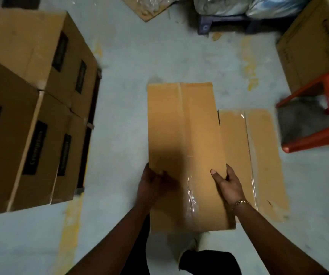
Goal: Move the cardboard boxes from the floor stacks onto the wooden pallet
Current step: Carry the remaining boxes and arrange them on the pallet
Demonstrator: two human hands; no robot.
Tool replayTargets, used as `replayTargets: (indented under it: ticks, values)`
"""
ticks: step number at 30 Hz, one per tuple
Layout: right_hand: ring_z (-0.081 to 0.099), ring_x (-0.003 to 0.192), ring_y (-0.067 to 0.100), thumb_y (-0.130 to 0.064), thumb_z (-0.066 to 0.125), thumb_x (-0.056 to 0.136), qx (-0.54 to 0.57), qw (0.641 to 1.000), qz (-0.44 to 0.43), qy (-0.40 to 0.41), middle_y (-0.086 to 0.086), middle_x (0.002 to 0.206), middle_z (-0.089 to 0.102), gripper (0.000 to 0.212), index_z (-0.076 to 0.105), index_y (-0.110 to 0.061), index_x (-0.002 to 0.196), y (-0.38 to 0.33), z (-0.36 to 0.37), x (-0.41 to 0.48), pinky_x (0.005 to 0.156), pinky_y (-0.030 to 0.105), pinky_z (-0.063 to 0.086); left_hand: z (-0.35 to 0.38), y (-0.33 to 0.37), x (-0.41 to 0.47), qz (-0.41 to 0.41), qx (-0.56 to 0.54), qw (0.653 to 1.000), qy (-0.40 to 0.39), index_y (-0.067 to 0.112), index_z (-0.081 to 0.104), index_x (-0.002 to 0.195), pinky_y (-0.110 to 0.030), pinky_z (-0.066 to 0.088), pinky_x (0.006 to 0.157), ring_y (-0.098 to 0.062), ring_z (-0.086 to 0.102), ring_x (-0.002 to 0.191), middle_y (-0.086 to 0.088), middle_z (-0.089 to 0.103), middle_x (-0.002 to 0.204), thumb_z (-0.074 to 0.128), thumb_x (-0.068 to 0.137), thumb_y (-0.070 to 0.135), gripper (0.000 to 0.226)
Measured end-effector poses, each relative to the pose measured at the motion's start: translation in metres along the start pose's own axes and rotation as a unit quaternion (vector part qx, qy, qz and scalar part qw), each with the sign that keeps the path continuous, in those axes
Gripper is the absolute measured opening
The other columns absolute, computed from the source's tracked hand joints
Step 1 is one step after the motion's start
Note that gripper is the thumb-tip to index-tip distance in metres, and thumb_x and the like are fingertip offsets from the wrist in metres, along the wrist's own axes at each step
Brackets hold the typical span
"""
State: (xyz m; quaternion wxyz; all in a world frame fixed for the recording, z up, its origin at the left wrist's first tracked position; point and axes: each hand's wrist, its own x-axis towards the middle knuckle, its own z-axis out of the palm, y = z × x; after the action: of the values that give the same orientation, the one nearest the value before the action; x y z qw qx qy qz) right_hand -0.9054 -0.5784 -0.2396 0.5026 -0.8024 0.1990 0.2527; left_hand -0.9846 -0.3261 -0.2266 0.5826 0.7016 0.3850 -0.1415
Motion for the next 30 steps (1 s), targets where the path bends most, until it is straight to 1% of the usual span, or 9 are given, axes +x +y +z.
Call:
replayTargets:
  ticks: [3, 6, 10, 12, 18, 22, 24, 27, 30]
  values:
    - [0.053, 0.123, 0.012, -0.036, 0.071, 0.094, 0.004, 1.000, -0.028, -0.012, -0.014, 0.128, 0.057, 0.055, 0.051, -0.025, 0.145, -0.055, -0.016, -0.037, 0.100, 0.024, 0.035, -0.035, 0.046, -0.039, 0.033, -0.015, 0.999, 0.011, 0.054, 0.048, 0.117, -0.003, 0.046, 0.063, 0.021, 0.061, 0.081, 0.031, 0.062, 0.104, 0.065, 0.099, 0.032, 0.033]
    - [0.057, 0.121, 0.012, -0.040, 0.072, 0.092, 0.003, 0.999, -0.050, -0.009, -0.014, 0.128, 0.063, 0.051, 0.056, -0.028, 0.138, -0.115, -0.023, -0.071, 0.100, 0.027, 0.040, -0.073, 0.092, -0.069, 0.068, -0.005, 0.997, 0.021, 0.056, 0.041, 0.130, -0.006, 0.045, 0.075, 0.011, 0.060, 0.096, 0.027, 0.060, 0.117, 0.067, 0.099, 0.033, 0.047]
    - [0.056, 0.126, 0.015, -0.054, 0.074, 0.086, -0.006, 0.996, -0.085, -0.010, -0.009, 0.136, 0.062, 0.062, 0.056, -0.027, 0.138, -0.186, -0.015, -0.104, 0.110, 0.038, 0.043, -0.123, 0.141, -0.087, 0.123, 0.023, 0.992, 0.034, 0.038, 0.039, 0.149, -0.032, 0.044, 0.103, -0.010, 0.057, 0.116, 0.015, 0.056, 0.136, 0.063, 0.097, 0.048, 0.058]
    - [0.054, 0.122, 0.013, -0.046, 0.073, 0.090, 0.000, 0.995, -0.100, -0.007, -0.011, 0.132, 0.060, 0.055, 0.055, -0.028, 0.138, -0.219, -0.003, -0.115, 0.107, 0.032, 0.040, -0.151, 0.163, -0.086, 0.116, 0.003, 0.992, 0.042, 0.031, 0.039, 0.152, -0.045, 0.045, 0.110, -0.021, 0.056, 0.125, 0.005, 0.057, 0.142, 0.063, 0.096, 0.051, 0.064]
    - [0.045, 0.119, 0.010, -0.030, 0.067, 0.097, 0.019, 0.990, -0.138, -0.005, -0.013, 0.124, 0.043, 0.057, 0.048, -0.015, 0.148, -0.306, 0.062, -0.140, 0.096, 0.024, 0.031, -0.245, 0.199, -0.067, 0.134, -0.022, 0.989, 0.051, 0.033, 0.038, 0.154, -0.045, 0.046, 0.111, -0.018, 0.058, 0.127, 0.009, 0.059, 0.141, 0.064, 0.093, 0.056, 0.070]
    - [0.056, 0.098, 0.007, -0.039, 0.069, 0.094, 0.013, 0.990, -0.137, -0.026, -0.006, 0.127, 0.062, 0.049, 0.056, -0.023, 0.139, -0.345, 0.109, -0.134, 0.090, 0.030, 0.041, -0.304, 0.217, -0.044, 0.150, -0.028, 0.986, 0.065, 0.040, 0.043, 0.149, -0.045, 0.046, 0.111, -0.012, 0.058, 0.125, 0.016, 0.061, 0.137, 0.063, 0.083, 0.073, 0.076]
    - [0.060, 0.102, 0.015, -0.045, 0.069, 0.092, 0.010, 0.990, -0.135, -0.028, -0.006, 0.121, 0.065, 0.052, 0.057, -0.025, 0.138, -0.362, 0.129, -0.124, 0.090, 0.034, 0.046, -0.326, 0.225, -0.029, 0.151, -0.030, 0.986, 0.070, 0.042, 0.043, 0.148, -0.046, 0.045, 0.111, -0.012, 0.057, 0.126, 0.018, 0.059, 0.137, 0.060, 0.074, 0.083, 0.086]
    - [0.063, 0.110, 0.021, -0.053, 0.071, 0.087, 0.003, 0.991, -0.130, -0.039, -0.006, 0.124, 0.067, 0.057, 0.057, -0.030, 0.138, -0.394, 0.155, -0.108, 0.100, 0.047, 0.052, -0.353, 0.243, -0.013, 0.150, -0.042, 0.985, 0.079, 0.036, 0.043, 0.148, -0.043, 0.044, 0.112, -0.011, 0.055, 0.125, 0.018, 0.056, 0.139, 0.063, 0.086, 0.069, 0.073]
    - [0.064, 0.106, 0.017, -0.051, 0.070, 0.089, -0.006, 0.990, -0.134, -0.054, -0.009, 0.118, 0.066, 0.052, 0.057, -0.032, 0.136, -0.428, 0.179, -0.088, 0.098, 0.045, 0.053, -0.377, 0.260, 0.010, 0.151, -0.053, 0.982, 0.097, 0.033, 0.045, 0.149, -0.043, 0.045, 0.111, -0.011, 0.056, 0.125, 0.012, 0.059, 0.141, 0.064, 0.094, 0.055, 0.062]
